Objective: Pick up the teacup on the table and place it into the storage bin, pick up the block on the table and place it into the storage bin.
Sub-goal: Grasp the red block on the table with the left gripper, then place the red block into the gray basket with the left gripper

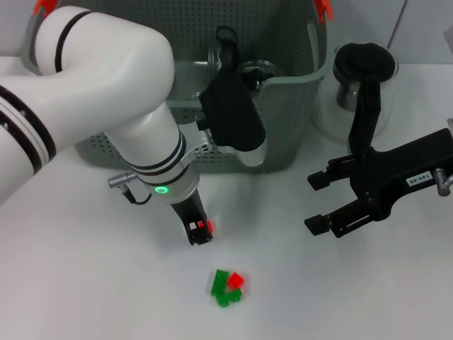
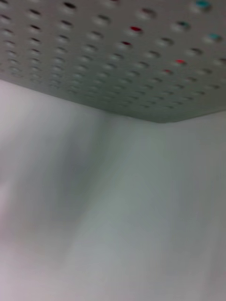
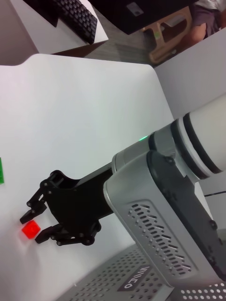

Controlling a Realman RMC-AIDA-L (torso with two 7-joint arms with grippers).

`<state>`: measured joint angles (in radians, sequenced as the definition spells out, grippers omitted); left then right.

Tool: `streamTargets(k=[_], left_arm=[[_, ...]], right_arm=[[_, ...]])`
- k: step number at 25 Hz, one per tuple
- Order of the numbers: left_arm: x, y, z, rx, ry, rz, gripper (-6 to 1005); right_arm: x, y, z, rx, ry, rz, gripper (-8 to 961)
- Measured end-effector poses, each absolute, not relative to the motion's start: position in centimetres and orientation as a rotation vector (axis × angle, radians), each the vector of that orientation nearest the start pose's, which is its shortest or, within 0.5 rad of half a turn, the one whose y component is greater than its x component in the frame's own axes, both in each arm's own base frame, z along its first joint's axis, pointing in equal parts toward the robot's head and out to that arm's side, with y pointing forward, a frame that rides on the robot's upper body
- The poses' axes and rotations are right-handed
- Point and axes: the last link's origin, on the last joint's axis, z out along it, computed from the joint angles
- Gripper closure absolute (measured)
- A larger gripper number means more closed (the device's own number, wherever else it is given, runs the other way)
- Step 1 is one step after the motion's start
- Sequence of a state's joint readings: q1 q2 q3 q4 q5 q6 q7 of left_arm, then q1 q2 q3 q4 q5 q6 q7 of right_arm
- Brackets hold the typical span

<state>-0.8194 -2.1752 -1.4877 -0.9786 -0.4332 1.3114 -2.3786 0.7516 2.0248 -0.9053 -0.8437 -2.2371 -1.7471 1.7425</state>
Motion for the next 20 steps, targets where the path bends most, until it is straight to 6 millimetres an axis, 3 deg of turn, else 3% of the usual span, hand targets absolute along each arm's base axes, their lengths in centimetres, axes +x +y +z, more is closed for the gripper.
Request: streamTargets(k=[9,14,20], left_arm=[[-15.72,35.93,-10.02,-2.759,-0.348,0.841,678],[-15.74,35.89,-10.04,-2.76,-0.36,0.854,788],[-15.33,35.67,-9.75,-2.773,-0.376,0.867,818]], right_arm=[[18.94,35.74,1.15,-3.141,0.54,0.18,6],[18.93,35.81,1.25,-3.136,0.54,0.186,6],[18.93,35.8,1.29,-3.136,0.534,0.19,6]])
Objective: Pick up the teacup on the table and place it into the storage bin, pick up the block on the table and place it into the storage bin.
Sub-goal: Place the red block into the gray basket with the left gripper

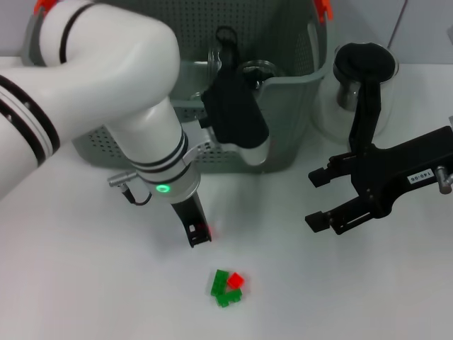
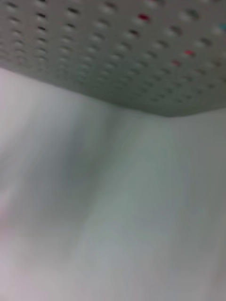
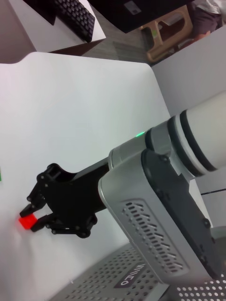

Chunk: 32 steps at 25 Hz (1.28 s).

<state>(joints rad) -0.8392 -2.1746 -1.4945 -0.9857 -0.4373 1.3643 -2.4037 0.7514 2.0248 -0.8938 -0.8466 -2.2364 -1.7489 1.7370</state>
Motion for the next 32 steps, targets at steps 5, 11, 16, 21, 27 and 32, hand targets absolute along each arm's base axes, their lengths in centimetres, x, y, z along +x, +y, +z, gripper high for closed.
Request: streamTargets(k=[5,11,16,21,27,32], left_arm=[[-13.8,35.7,-7.7,-2.802,-0.455,0.785,818],[-12.5,35.7,-3.5,-2.921,-0.68,0.502,818],[-11.9,36.2,1.5,-2.981,-0.817,0.129,819],[-11.7,38.4,7.2,-2.869,-0.871,-0.202,819],[-12.1,42.6,10.2,-2.624,-0.927,-0.339,819],[-13.0,45.3,9.6,-2.476,-0.973,-0.298,818]], right_arm=[[19.0,35.8,1.4,-3.133,0.534,0.206,6],[19.2,35.7,1.4,-3.132,0.527,0.209,6],[19.1,35.7,1.4,-3.137,0.526,0.21,6],[19.0,35.6,1.4,-3.146,0.52,0.212,7],[18.9,35.6,1.4,-3.153,0.518,0.213,7],[19.0,35.5,1.4,-3.154,0.523,0.213,7]])
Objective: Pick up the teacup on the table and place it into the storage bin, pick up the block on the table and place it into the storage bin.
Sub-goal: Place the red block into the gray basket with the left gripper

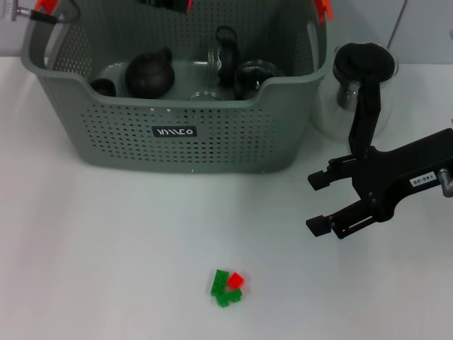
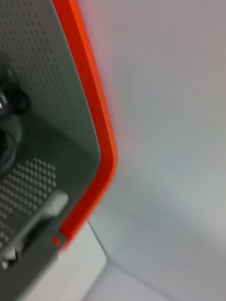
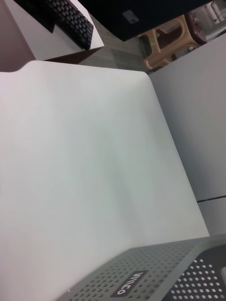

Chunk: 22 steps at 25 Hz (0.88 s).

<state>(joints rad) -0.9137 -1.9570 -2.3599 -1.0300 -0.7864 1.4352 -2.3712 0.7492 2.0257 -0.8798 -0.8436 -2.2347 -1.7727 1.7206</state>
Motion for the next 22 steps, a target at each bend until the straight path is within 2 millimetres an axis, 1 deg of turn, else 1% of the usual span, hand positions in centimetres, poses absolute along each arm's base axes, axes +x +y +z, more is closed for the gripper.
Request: streamTargets(k=[4,7,14,16,19,22], left_arm=[[-13.0,45.9,8.6,-2.437,-0.953,-0.225,813],[-13.0,46.1,8.3,-2.419,-0.947,-0.207,796],[-12.9,46.4,9.0,-2.378,-0.922,-0.215,758],[-12.8,46.1,9.2,-2.379,-0.914,-0.215,530],[-12.4,45.1,9.4,-2.419,-0.899,-0.229,412],[-11.4,42.9,9.8,-2.496,-0.835,-0.265,295]], right_arm=[[19.1,35.4,1.4,-3.154,0.531,0.213,6],[19.1,35.4,1.5,-3.155,0.53,0.213,6],[19.2,35.4,1.5,-3.151,0.527,0.211,6],[19.2,35.5,1.5,-3.15,0.524,0.211,7],[19.1,35.5,1.5,-3.153,0.519,0.211,7],[19.0,35.6,1.7,-3.153,0.511,0.208,7]])
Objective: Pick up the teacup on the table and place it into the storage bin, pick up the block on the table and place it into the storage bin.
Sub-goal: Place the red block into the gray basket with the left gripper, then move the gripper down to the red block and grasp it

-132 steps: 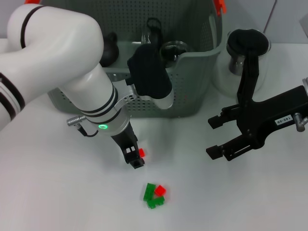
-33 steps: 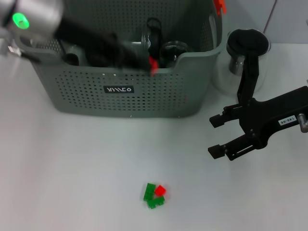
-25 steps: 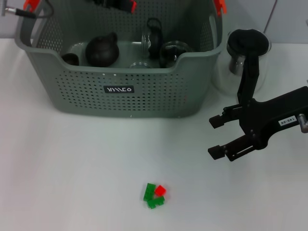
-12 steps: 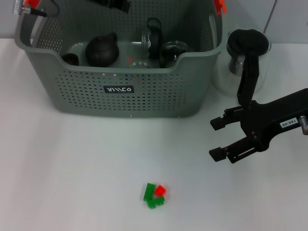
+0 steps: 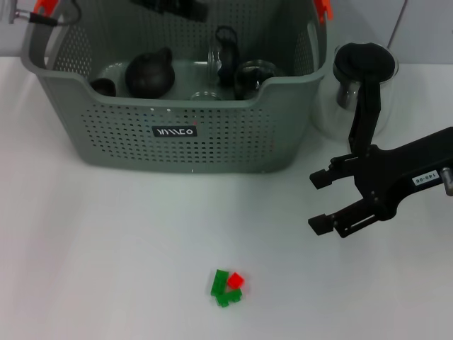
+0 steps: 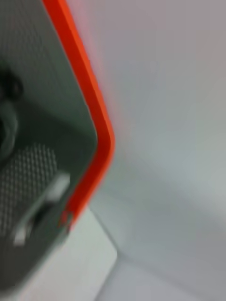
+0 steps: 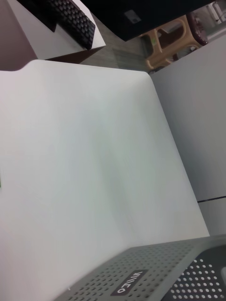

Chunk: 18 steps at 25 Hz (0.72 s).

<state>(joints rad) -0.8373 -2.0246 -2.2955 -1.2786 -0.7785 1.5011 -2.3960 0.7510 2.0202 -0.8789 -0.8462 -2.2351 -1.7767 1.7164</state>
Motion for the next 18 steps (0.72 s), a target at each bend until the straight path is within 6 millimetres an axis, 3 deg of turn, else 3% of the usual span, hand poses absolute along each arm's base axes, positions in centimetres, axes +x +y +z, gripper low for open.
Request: streamTargets(k=[5,11,18], left_arm=[[-10.4,38.1,10.0,-2.674,-0.713,-0.273,82],[-11.4,33.6,8.5,-2.903,-0.655,-0.285,56],[-15.6,30.9,6.3,-3.053,-0.607,-0.308,34]], right_arm=[[18.9,35.6,1.7,-3.151,0.507,0.207,7],[19.1,35.7,1.8,-3.145,0.513,0.206,7],[19.3,35.5,1.7,-3.151,0.517,0.189,8]])
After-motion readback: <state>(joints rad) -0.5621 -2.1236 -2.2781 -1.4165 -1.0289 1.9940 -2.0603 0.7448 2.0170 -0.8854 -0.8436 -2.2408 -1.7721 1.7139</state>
